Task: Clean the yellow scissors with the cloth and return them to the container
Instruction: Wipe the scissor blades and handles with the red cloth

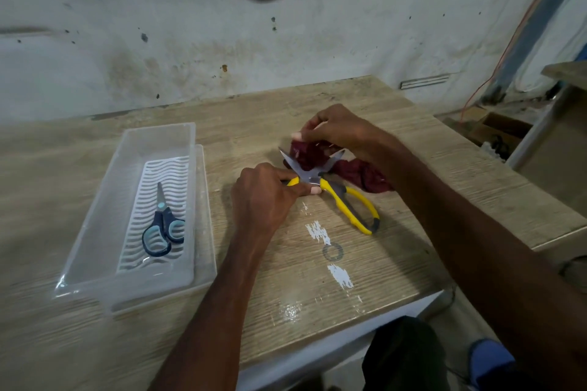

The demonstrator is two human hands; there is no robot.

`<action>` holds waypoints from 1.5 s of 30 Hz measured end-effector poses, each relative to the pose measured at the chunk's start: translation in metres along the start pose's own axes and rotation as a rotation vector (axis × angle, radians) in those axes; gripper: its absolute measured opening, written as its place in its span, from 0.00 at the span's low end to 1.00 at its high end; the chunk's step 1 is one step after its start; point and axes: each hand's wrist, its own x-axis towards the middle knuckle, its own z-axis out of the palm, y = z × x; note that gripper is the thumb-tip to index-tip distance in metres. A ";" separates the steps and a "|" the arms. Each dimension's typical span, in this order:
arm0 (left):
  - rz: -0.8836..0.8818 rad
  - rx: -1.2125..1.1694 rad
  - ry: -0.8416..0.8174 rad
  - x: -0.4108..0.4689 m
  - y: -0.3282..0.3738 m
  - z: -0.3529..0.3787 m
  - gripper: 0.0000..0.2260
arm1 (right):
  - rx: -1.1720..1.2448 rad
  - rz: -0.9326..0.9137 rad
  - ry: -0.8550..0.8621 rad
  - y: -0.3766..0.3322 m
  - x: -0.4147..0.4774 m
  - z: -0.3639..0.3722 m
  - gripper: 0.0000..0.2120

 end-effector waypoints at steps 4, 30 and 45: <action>-0.025 0.020 -0.002 -0.001 0.002 -0.001 0.23 | -0.005 -0.052 -0.172 0.008 -0.014 -0.007 0.12; 0.038 0.012 -0.003 0.001 0.000 0.000 0.20 | -0.064 0.068 -0.060 -0.009 -0.002 0.033 0.13; -0.012 -0.053 -0.002 0.004 -0.004 0.001 0.21 | -0.323 -0.227 -0.017 0.007 -0.031 0.004 0.12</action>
